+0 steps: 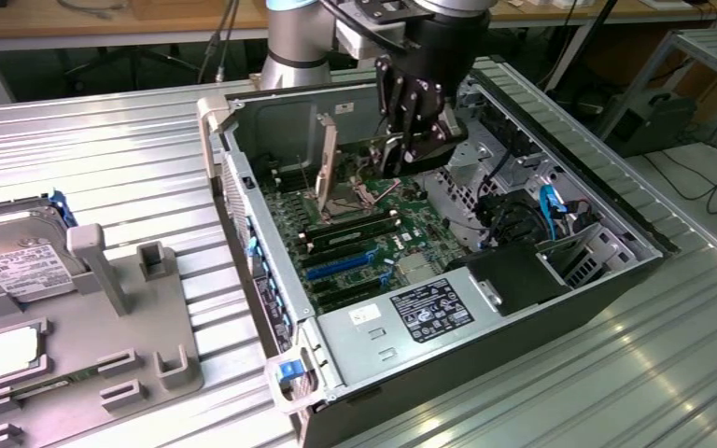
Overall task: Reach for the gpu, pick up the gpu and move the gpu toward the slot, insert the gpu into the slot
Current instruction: 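Insert the gpu into the slot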
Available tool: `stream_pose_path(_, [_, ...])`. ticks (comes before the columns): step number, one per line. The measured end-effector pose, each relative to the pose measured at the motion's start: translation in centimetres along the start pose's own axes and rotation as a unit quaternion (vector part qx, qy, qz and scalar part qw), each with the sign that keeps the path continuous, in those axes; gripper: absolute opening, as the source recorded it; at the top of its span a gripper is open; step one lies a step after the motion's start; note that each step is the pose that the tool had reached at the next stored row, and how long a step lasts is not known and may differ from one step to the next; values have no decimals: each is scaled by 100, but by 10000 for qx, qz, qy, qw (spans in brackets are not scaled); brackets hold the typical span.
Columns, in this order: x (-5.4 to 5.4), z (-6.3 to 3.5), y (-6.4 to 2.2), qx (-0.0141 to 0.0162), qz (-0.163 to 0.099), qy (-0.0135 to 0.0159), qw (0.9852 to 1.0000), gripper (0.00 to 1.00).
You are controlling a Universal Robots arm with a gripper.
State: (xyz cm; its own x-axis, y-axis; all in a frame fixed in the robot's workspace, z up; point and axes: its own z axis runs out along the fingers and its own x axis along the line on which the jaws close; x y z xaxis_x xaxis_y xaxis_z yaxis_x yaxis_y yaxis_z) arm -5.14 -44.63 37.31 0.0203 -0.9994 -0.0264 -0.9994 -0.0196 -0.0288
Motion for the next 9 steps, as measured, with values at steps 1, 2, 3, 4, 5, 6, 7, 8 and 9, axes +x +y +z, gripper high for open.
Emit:
stream_pose_path(1, [0,28,20,-1,-24,-1,10000,28])
stream_pose_path(2, [0,46,32,-1,-26,-1,10000,28])
stream_pose_path(3, [1,61,41,-1,-28,-1,10000,28])
stream_pose_path(4, [1,78,49,-1,-28,-1,10000,28])
stream_pose_path(5, [1,95,59,-1,-28,-1,10000,28])
stream_pose_path(6, [2,115,68,0,-17,-1,10000,28])
stream_pose_path(7, [2,129,73,0,9,0,10000,28])
stream_pose_path(8, [2,142,76,1,42,1,10000,28])
stream_pose_path(9, [2,156,81,2,76,2,10000,28])
